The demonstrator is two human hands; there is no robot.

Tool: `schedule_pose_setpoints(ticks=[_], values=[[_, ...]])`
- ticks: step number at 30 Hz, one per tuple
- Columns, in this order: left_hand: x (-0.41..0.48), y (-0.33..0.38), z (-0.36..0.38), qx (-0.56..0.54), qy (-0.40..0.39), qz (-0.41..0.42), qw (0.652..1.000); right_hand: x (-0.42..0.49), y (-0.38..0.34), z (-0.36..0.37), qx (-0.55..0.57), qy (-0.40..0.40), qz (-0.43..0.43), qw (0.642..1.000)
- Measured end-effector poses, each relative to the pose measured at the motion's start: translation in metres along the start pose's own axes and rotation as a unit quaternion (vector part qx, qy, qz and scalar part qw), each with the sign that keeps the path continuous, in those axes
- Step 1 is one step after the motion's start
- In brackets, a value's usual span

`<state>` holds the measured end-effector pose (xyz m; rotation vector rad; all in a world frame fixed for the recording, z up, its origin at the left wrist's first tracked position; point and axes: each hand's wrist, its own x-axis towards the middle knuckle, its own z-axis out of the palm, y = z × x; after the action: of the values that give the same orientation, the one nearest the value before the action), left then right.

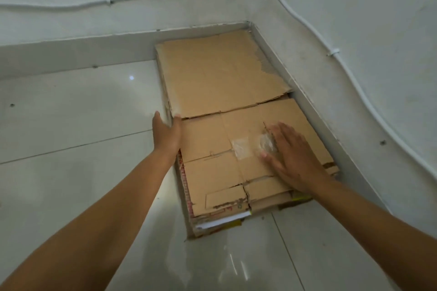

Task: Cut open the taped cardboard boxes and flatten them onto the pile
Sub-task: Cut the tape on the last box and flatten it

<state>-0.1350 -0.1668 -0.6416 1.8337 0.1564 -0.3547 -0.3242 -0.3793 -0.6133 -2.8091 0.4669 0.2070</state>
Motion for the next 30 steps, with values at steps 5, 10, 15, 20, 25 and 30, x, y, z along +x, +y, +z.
schedule_pose_setpoints(ticks=[5,10,15,20,25,30], values=[[-0.007,-0.009,-0.001,-0.09,-0.105,-0.085,0.987,-0.002,0.01,0.001,-0.038,-0.047,0.041,0.997],[-0.017,0.0,-0.003,0.014,-0.136,-0.042,0.99,-0.003,0.011,-0.006,-0.068,-0.071,0.017,0.995],[-0.083,-0.015,0.004,0.376,-0.19,0.202,0.884,-0.016,0.01,-0.011,-0.066,-0.082,-0.055,0.993],[-0.141,-0.069,-0.012,0.567,-0.216,0.439,0.663,-0.041,0.014,0.007,-0.211,-0.076,-0.181,0.958],[-0.127,-0.075,-0.014,0.611,-0.153,0.426,0.65,-0.041,0.011,0.02,-0.267,-0.08,-0.154,0.948],[-0.128,-0.082,-0.009,0.593,-0.175,0.416,0.666,-0.034,0.008,0.02,-0.267,-0.111,-0.129,0.949]])
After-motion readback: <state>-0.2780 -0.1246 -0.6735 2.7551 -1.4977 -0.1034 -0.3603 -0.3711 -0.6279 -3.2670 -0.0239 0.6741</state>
